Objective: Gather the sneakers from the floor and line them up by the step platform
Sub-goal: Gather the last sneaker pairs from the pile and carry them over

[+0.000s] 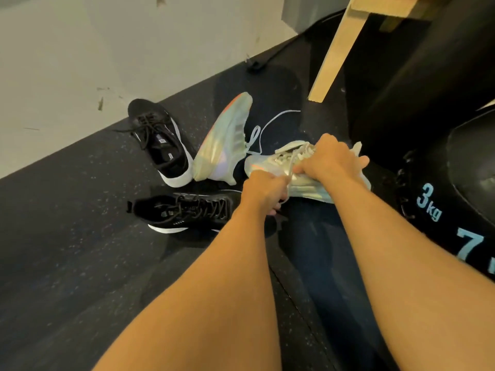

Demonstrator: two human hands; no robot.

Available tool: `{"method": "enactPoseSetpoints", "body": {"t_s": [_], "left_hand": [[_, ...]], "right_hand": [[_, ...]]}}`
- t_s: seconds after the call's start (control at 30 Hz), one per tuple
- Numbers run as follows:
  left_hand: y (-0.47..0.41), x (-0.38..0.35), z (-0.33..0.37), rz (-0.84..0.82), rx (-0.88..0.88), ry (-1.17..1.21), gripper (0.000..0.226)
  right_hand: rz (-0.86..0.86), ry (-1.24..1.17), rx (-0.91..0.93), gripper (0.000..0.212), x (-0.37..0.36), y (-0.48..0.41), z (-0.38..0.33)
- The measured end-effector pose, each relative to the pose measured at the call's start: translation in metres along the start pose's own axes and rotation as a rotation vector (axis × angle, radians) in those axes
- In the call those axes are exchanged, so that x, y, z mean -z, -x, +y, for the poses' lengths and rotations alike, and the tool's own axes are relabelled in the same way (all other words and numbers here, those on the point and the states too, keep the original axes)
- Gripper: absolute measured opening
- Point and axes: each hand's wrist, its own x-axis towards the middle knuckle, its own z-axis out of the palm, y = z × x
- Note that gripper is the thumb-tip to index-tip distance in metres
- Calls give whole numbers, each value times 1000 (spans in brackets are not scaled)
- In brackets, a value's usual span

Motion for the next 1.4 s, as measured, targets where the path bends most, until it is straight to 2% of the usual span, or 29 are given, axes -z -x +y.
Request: {"method": "enactPoseSetpoints", "body": {"t_s": [0.13,0.23,0.3,0.4,0.47,0.53,0.57,0.63,0.7,0.73,0.83,0.93,1.03,1.13,1.27,1.4], "left_hand": [[3,-1,-2,72,-108,23,31],[3,-3,8,32,-145,109,47],[2,-6,17,29,-220,66,61],[1,-12,34,59,-355,-76,56],[-3,-16,37,45,-373,-67,68],[-7,-19,30,9,-356,-89,81],[-11,-19,24,-8,-321,-150,81],[-20,-17,13,-14,-239,-317,63],[-26,-11,6,41,-222,-375,33],[-29,-6,4,86,-227,-369,25],[-39,15,0,254,-279,-504,29],[-46,38,-8,323,-340,-996,32],[-57,40,-10,273,-392,-1467,32],[-65,35,-3,244,-350,-1717,31],[-69,39,-1,235,-397,-1818,26],[-54,62,14,353,-603,-1644,25]], "right_hand": [[15,-174,-93,57,0,9,-1],[18,-420,-219,58,5,6,-4],[17,-587,-257,61,9,5,-11],[-58,-893,-254,65,15,6,-21],[-83,-984,-270,61,19,4,-24],[-115,-981,-319,58,19,4,-23],[-186,-977,-336,54,17,6,-20],[-355,-894,-316,40,9,11,-15],[-370,-628,-179,38,-1,15,-9],[-310,-460,-86,45,-5,15,-6],[-209,-57,117,72,-11,20,4],[-287,91,282,90,-24,24,6],[-269,135,345,91,-35,27,4],[-236,59,375,90,-37,31,-3],[-269,-40,457,86,-48,47,-9],[-372,-235,381,65,-56,54,-2]]}}
